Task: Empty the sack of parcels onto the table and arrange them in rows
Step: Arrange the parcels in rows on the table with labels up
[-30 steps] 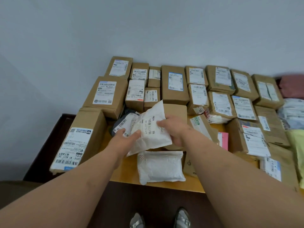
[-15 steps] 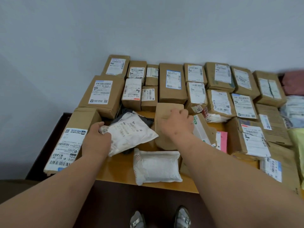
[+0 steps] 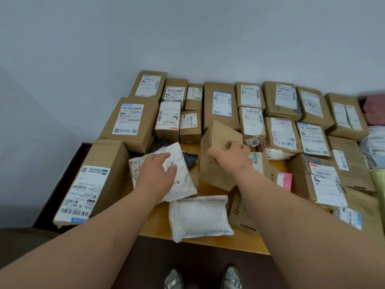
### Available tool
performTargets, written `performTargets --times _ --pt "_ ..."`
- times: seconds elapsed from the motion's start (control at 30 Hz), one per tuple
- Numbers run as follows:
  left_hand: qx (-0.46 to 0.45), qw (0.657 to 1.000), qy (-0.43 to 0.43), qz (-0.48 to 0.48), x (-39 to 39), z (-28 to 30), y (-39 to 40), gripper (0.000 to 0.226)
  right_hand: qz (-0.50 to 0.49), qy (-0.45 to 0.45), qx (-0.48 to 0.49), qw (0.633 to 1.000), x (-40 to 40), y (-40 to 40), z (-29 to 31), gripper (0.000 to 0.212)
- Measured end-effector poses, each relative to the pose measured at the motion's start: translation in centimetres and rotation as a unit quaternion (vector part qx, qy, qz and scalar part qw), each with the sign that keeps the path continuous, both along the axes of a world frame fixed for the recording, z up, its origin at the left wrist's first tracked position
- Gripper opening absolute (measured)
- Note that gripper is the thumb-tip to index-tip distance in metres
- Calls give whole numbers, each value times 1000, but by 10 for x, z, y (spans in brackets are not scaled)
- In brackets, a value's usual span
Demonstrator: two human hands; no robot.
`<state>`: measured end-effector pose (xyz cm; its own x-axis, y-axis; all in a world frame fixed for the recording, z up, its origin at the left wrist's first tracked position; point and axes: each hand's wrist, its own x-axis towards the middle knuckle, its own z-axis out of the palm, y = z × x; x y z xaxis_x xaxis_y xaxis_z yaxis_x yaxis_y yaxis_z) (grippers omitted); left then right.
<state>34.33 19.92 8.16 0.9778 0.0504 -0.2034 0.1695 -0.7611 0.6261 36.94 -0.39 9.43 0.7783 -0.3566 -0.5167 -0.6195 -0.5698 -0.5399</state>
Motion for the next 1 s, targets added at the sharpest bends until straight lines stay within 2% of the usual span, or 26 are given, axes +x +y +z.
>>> performTargets --times 0.07,0.13,0.23,0.37,0.47,0.53,0.57,0.63,0.67,0.7,0.77,0.87,0.93,1.0 --pt "-72 997 30 7 6 12 -19 45 -16 -6 73 997 2 -17 5 94" --pt "-154 984 89 19 11 22 -35 47 -82 -16 199 976 -2 -31 9 89" --pt "-276 938 203 48 15 33 -53 56 -168 -31 402 900 -13 -46 15 44" --pt "-367 866 326 99 14 37 -66 70 -193 -14 553 810 -25 -61 14 50" --pt "-462 803 353 130 12 35 -65 70 -193 31 593 781 -31 -63 13 47" --pt "-485 795 331 155 13 34 -64 65 -186 43 576 795 -33 -62 8 47" --pt "-475 806 312 167 14 33 -64 70 -185 43 537 822 -31 -60 5 45" --pt "-420 848 261 192 16 28 -63 84 -156 28 393 906 -25 -57 -1 45" --pt "-388 872 235 184 16 26 -64 76 -138 15 323 936 -22 -55 -3 46" --pt "-366 889 218 166 15 26 -65 62 -134 8 289 948 -19 -52 -3 46" --pt "-343 908 203 127 13 23 -68 57 -139 23 296 945 -18 -46 1 51" --pt "-289 940 158 87 10 22 -73 68 -73 94 293 949 -20 -41 9 86" --pt "-273 948 144 72 10 21 -74 69 -37 127 283 950 -23 -40 9 101" --pt "-306 935 152 91 11 22 -73 63 -34 123 285 950 -25 -41 5 90"
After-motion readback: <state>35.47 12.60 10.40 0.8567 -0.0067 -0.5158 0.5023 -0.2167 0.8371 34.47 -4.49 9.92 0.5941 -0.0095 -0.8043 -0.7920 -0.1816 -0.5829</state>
